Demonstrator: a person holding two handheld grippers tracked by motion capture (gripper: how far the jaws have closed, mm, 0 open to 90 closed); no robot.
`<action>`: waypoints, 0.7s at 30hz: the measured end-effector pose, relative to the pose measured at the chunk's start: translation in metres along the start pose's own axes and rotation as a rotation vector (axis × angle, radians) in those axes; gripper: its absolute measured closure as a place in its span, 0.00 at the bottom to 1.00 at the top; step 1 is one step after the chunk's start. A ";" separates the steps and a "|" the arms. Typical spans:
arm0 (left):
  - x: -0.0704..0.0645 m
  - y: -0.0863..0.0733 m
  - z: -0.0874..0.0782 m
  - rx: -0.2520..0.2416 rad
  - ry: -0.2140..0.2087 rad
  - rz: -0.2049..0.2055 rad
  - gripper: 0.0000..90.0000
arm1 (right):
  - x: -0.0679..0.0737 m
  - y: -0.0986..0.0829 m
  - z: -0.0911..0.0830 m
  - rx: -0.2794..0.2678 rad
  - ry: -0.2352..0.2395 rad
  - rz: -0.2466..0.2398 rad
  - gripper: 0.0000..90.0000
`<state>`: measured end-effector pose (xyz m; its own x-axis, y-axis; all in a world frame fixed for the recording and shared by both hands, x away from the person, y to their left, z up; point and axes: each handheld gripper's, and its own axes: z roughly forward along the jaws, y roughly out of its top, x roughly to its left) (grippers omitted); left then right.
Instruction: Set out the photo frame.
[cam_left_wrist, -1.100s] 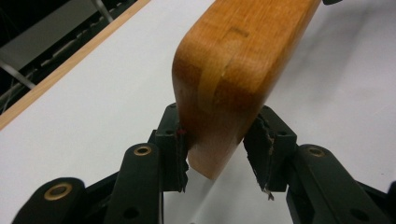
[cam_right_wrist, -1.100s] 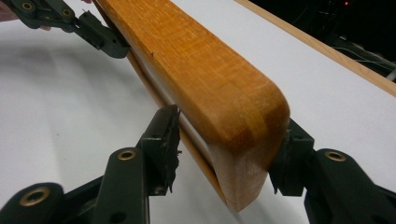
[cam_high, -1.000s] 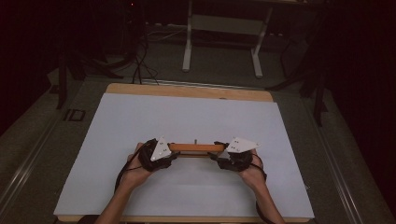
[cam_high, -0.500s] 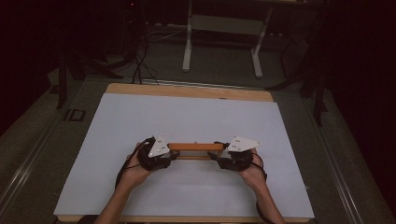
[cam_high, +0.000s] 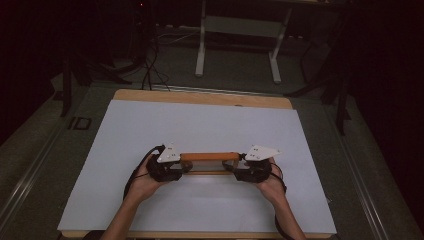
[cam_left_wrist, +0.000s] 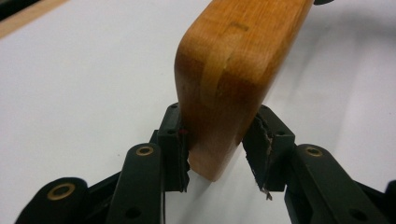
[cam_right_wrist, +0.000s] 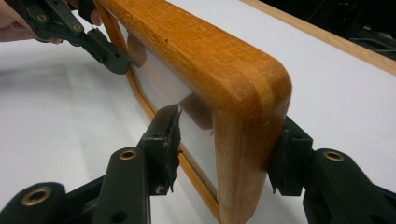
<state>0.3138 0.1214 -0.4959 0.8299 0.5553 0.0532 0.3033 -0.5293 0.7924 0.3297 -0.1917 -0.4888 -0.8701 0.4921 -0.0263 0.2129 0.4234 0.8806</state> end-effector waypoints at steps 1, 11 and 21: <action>0.000 0.000 0.000 0.000 -0.005 -0.008 0.68 | 0.000 0.000 0.000 0.003 0.003 0.004 0.56; 0.008 -0.003 0.001 -0.006 -0.063 -0.085 0.68 | -0.004 -0.002 0.003 0.012 0.027 0.075 0.56; 0.016 -0.007 0.000 -0.049 -0.103 -0.160 0.67 | -0.009 -0.006 0.007 0.012 0.055 0.158 0.57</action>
<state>0.3249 0.1332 -0.5004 0.8172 0.5599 -0.1368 0.4146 -0.4062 0.8143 0.3392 -0.1936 -0.4975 -0.8481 0.5114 0.1383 0.3540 0.3528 0.8661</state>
